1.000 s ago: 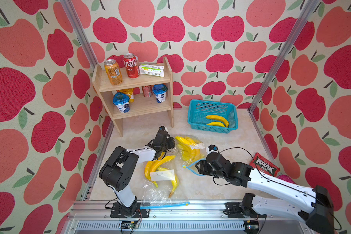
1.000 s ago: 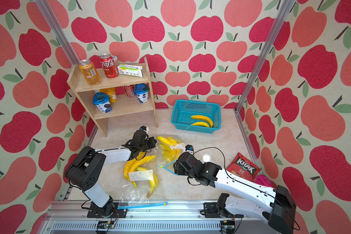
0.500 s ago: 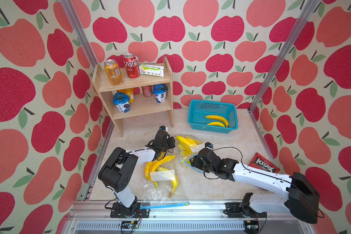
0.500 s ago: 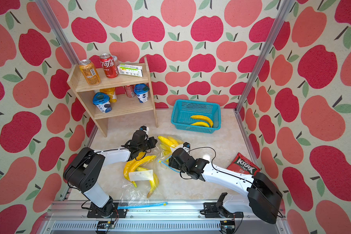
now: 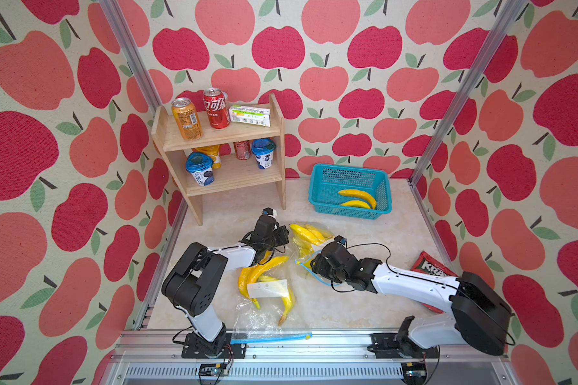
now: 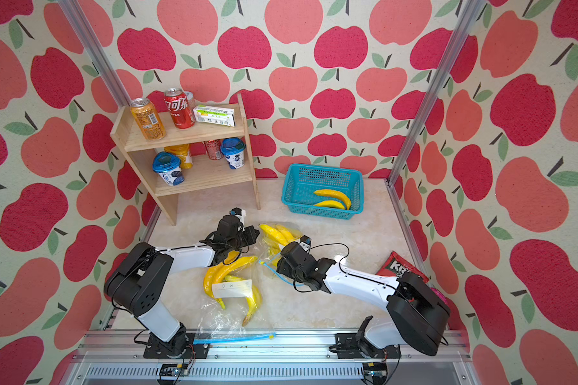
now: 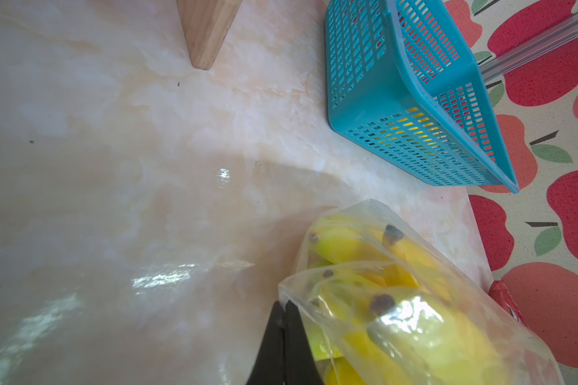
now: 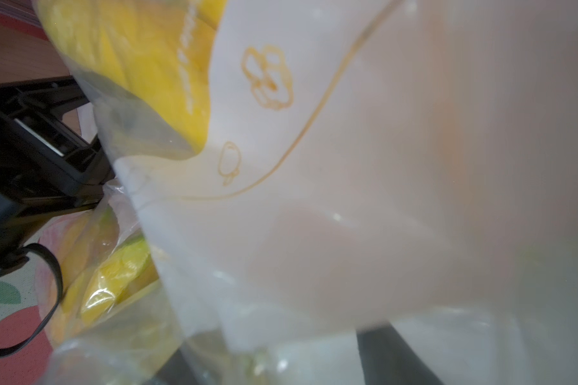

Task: Open the zip-top bag and take out the banana
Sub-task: Pick up the banana from the zipper food storage bag.

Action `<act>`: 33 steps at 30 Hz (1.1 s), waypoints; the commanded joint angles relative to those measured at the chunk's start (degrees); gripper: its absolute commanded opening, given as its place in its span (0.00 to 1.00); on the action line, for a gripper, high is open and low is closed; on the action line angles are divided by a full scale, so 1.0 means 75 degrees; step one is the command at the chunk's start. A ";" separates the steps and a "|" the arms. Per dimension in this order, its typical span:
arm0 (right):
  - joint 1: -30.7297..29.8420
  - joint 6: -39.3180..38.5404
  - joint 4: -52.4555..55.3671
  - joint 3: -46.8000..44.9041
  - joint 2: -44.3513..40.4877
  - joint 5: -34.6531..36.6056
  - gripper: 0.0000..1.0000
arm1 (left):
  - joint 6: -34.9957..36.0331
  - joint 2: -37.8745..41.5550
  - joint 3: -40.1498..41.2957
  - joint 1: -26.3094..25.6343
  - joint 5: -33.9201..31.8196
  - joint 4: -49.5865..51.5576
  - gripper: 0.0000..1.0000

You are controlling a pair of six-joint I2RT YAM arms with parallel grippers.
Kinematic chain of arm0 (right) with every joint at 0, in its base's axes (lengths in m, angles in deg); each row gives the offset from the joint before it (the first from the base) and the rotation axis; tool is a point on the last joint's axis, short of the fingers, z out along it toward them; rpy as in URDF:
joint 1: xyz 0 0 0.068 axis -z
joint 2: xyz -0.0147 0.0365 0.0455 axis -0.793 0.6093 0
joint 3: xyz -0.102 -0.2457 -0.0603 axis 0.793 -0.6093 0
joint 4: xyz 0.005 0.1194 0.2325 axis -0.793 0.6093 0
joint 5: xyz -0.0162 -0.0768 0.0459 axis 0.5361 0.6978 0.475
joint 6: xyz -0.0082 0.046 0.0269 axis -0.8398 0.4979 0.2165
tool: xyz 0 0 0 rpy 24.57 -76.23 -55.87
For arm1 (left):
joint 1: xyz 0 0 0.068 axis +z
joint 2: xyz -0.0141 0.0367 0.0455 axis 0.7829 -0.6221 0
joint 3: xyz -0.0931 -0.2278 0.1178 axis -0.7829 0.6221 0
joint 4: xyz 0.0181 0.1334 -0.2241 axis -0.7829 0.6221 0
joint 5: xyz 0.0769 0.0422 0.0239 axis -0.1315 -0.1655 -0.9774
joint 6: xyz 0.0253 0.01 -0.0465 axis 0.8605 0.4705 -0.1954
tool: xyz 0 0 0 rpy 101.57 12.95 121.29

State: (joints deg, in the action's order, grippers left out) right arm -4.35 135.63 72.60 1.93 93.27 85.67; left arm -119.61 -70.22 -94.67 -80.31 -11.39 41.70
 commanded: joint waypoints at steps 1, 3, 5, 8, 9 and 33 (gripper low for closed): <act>0.0095 0.0091 -0.0074 0.0167 0.0455 -0.0293 0.61 | -0.0087 0.0146 0.0169 -0.0078 0.0138 0.0046 0.00; 0.0179 0.0025 0.0116 0.0341 0.0821 -0.0548 0.58 | -0.0099 0.0182 0.0212 -0.0101 0.0147 -0.0034 0.00; 0.0259 -0.0019 0.0548 0.0505 0.1158 -0.0515 0.56 | -0.0099 0.0278 0.0287 -0.0115 0.0167 -0.0116 0.00; 0.0322 -0.0193 0.0373 0.0536 0.1243 -0.0402 0.50 | -0.0087 0.0414 0.0358 -0.0148 0.0175 -0.0120 0.00; 0.0322 -0.0273 0.0445 0.0635 0.1246 -0.0309 0.48 | -0.0078 0.0458 0.0386 -0.0142 0.0142 -0.0104 0.00; 0.0604 -0.1519 0.7190 0.2305 -0.2502 0.0939 0.13 | 0.0300 -0.0203 -0.0165 -0.0030 -0.0922 0.0238 0.00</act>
State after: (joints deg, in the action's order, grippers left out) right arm 0.04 125.93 116.56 16.23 77.82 90.57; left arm -118.08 -70.12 -94.21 -80.61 -15.81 42.24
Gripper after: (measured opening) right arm 0.154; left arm 0.046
